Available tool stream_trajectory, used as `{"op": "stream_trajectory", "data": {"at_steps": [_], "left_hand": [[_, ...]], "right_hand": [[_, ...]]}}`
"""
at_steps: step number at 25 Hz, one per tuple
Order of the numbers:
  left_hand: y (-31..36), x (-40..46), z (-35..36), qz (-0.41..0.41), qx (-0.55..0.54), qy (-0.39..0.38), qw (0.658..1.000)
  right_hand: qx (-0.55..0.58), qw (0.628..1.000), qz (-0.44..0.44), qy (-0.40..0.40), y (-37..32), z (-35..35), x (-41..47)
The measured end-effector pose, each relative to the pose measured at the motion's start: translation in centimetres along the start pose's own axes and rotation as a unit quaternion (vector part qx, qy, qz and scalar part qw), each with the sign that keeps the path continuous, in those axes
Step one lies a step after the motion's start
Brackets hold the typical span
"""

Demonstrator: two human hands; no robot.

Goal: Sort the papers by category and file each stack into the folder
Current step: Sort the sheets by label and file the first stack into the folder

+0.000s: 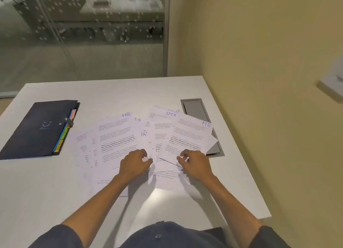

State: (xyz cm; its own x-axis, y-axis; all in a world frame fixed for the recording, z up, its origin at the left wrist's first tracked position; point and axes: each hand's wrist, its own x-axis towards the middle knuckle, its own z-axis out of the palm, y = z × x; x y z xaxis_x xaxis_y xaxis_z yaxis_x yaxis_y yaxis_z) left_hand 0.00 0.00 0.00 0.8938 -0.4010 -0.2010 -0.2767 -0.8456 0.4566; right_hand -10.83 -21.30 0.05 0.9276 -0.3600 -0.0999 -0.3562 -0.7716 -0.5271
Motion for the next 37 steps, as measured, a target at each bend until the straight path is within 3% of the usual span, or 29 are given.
{"op": "stream_trajectory", "data": {"at_steps": [3,7,11,16,20,23,27,29,31,34,37], "left_hand": [[0.6,1.0,1.4,-0.011,0.019,-0.066,0.998],[1.6,3.1,3.3,-0.007,0.002,-0.093,0.996],[2.3,4.0,5.6,0.010,0.043,-0.111,0.993],[1.8,4.1,7.6,-0.020,0.044,-0.136,0.990],[2.2,4.9,8.2,-0.040,0.050,-0.087,0.994],[2.7,5.4,8.8,-0.038,0.073,-0.058,0.995],[4.1,5.8,9.2,-0.031,0.081,-0.044,0.995],[4.5,6.3,9.4,-0.043,0.038,-0.038,0.998],[4.8,6.7,9.1,-0.079,-0.092,-0.037,0.992],[5.2,7.5,8.3,-0.158,-0.292,-0.061,0.941],[4.8,8.1,8.0,-0.172,-0.345,-0.116,0.915]], "right_hand": [[-0.037,0.998,0.016,-0.049,1.8,1.1,0.4],[-0.125,0.979,-0.008,-0.160,4.7,3.2,0.7],[-0.184,0.959,-0.031,-0.215,6.2,4.3,0.7],[-0.181,0.958,-0.041,-0.219,7.0,5.3,-0.4],[-0.146,0.975,-0.061,-0.155,6.5,4.8,-1.4],[-0.131,0.984,0.014,-0.122,6.7,4.7,-1.1],[-0.153,0.969,0.073,-0.178,7.3,4.6,-0.3],[-0.151,0.970,0.067,-0.180,7.2,4.5,-0.2],[-0.144,0.973,0.062,-0.172,7.2,4.8,-0.1],[-0.135,0.975,0.065,-0.165,7.4,4.9,-0.2],[-0.113,0.981,0.062,-0.148,8.1,5.0,0.1]]}}
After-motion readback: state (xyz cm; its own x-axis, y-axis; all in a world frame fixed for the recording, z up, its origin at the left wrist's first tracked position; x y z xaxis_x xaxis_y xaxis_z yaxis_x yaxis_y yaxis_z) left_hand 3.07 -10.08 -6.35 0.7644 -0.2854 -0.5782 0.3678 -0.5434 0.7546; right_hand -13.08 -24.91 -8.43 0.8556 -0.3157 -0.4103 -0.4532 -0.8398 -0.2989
